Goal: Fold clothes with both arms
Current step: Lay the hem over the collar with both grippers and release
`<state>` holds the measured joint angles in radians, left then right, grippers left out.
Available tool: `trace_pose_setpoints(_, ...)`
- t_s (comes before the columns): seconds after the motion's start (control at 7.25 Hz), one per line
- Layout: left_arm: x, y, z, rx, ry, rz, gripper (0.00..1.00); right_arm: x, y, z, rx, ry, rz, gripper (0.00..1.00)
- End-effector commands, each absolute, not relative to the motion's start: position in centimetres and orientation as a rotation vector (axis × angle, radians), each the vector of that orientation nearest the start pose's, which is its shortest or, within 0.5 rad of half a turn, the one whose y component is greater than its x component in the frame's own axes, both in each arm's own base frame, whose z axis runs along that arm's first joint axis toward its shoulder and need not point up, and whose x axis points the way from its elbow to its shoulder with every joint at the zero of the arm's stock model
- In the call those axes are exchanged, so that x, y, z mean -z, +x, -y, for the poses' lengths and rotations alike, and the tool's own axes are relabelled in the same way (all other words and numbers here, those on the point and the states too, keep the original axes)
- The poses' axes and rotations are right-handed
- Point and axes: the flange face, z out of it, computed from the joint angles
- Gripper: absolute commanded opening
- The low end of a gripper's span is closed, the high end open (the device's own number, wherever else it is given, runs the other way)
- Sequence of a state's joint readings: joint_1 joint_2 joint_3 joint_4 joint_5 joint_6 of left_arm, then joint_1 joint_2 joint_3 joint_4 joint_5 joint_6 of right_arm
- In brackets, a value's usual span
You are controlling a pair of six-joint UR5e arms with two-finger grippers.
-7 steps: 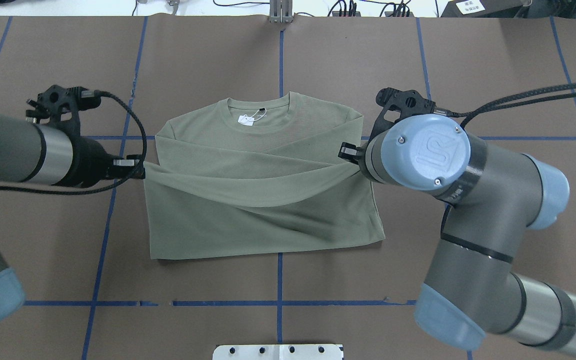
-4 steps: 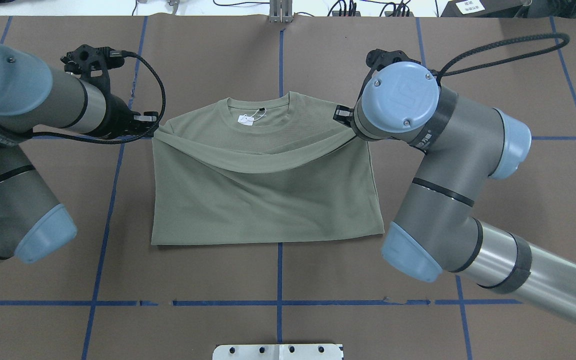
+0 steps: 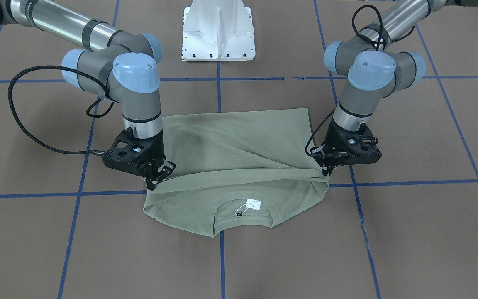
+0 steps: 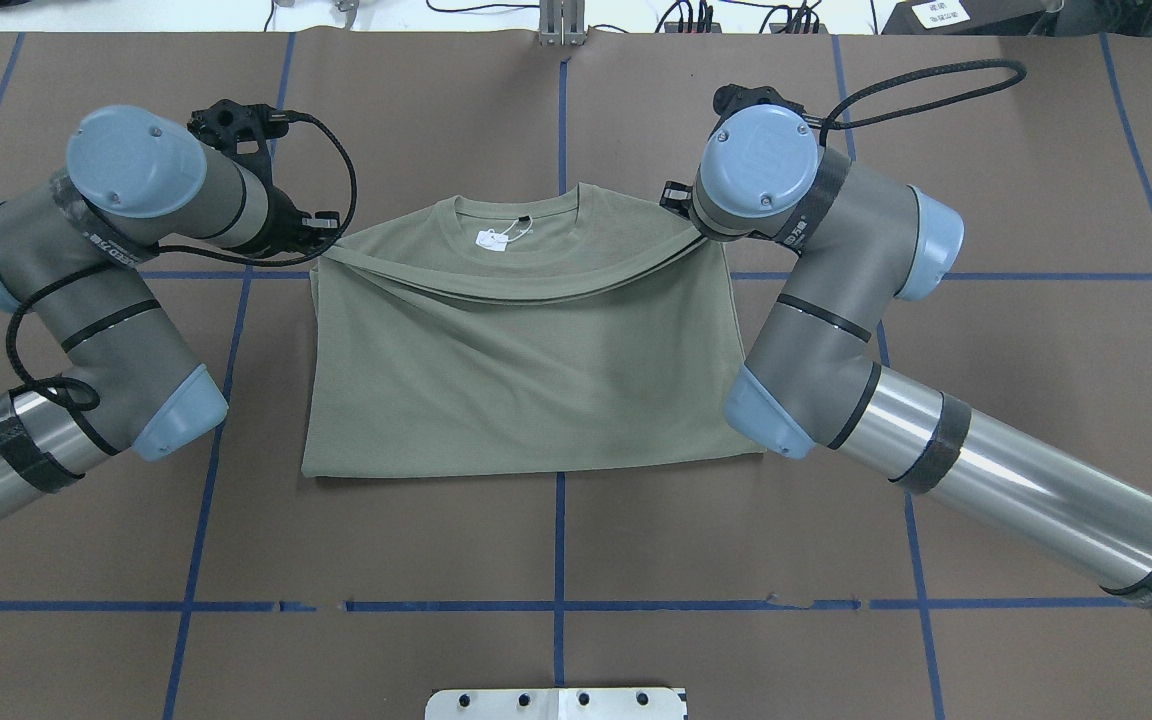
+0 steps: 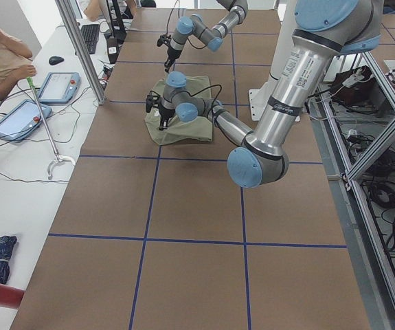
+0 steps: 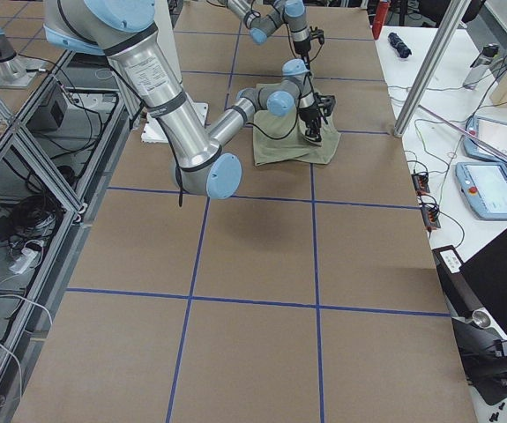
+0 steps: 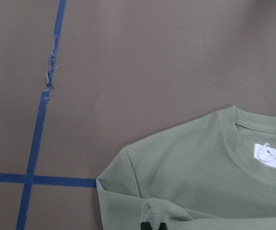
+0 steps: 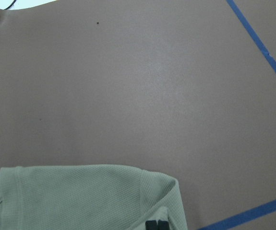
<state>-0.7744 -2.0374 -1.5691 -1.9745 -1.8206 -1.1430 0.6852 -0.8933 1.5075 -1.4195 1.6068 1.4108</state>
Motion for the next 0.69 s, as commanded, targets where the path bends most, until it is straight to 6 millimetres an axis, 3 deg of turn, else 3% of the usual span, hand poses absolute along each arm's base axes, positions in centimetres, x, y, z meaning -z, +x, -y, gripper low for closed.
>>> trace_pose_setpoints(0.0, -37.2, 41.8, 56.0, 0.217, 0.297, -0.838, 0.0, -28.7, -47.0, 58.3, -0.483, 0.296, 0.685, 0.0)
trace_pose_setpoints(0.41, -36.9, 41.7, 56.0, 0.215, 0.301, -0.843, 0.03, -29.3, -47.4, 58.4, -0.483, 0.29, 0.676, 0.0)
trace_pose_setpoints(0.55, -36.5, 41.7, 56.0, 0.189, 0.315, -0.845, 0.99, -30.1, -48.7, 58.2, -0.474, 0.288, 0.656, 0.99)
